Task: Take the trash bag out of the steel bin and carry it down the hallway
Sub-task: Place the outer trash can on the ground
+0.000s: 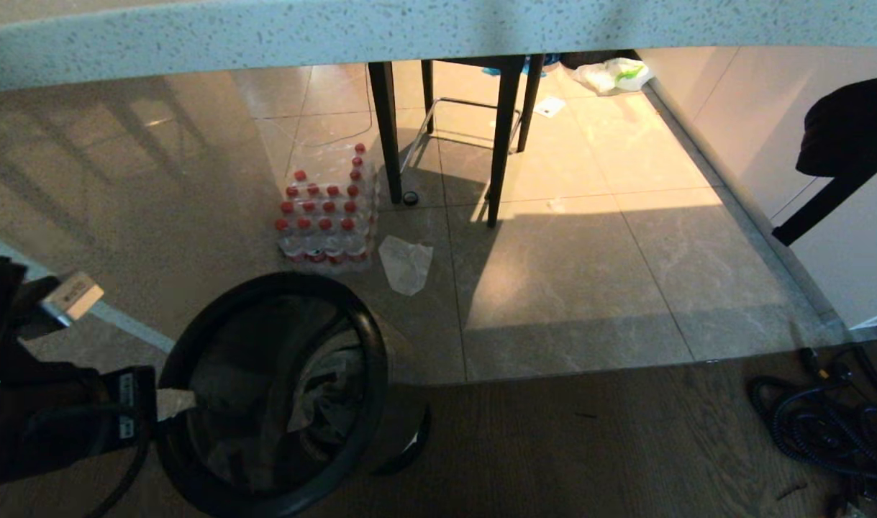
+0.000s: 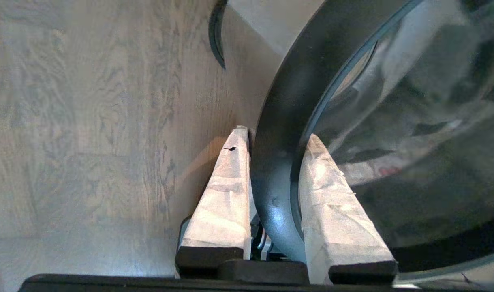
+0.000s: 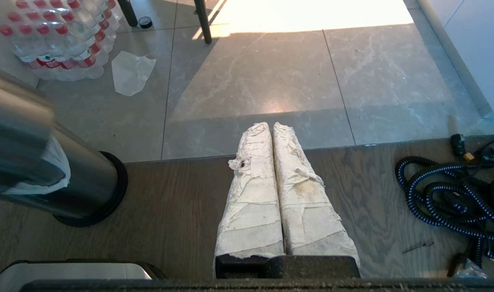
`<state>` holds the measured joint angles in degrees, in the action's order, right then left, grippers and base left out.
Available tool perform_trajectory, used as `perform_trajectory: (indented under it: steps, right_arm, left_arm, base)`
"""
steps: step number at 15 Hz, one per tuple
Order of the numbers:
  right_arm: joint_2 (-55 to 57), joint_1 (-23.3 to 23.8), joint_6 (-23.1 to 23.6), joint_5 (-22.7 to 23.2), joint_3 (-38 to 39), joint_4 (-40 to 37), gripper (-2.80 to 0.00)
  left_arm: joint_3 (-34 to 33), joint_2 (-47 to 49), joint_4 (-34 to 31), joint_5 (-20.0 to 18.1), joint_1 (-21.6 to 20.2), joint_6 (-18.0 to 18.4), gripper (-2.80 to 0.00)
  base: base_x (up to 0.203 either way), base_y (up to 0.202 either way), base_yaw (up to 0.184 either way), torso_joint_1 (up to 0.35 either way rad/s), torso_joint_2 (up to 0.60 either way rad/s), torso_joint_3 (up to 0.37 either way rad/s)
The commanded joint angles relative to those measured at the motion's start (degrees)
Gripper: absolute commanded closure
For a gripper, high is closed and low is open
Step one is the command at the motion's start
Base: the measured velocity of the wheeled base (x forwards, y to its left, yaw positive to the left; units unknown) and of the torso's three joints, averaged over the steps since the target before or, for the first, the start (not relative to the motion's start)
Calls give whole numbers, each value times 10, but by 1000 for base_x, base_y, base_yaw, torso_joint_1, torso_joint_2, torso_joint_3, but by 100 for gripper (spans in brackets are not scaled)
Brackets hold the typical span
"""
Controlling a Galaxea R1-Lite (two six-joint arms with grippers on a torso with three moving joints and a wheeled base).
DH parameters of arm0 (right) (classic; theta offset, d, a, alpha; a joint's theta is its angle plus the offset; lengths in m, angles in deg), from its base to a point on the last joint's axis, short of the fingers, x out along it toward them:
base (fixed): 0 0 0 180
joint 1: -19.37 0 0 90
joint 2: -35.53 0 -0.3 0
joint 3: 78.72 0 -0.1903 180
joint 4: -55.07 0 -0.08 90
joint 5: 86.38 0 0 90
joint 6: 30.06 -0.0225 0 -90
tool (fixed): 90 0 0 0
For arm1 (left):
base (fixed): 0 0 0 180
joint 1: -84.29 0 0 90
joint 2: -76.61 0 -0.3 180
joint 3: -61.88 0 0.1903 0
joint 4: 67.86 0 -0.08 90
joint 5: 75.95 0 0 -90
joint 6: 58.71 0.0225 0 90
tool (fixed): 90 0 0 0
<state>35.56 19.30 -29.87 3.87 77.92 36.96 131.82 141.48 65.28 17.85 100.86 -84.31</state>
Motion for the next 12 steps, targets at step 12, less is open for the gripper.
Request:
perform_trajectory:
  steps: [12]
  right_arm:
    - [0, 0, 0, 0, 21, 0, 0]
  left_arm:
    - [12, -113, -53, 0, -131, -7, 0]
  base:
    - [0, 0, 0, 0, 0, 0]
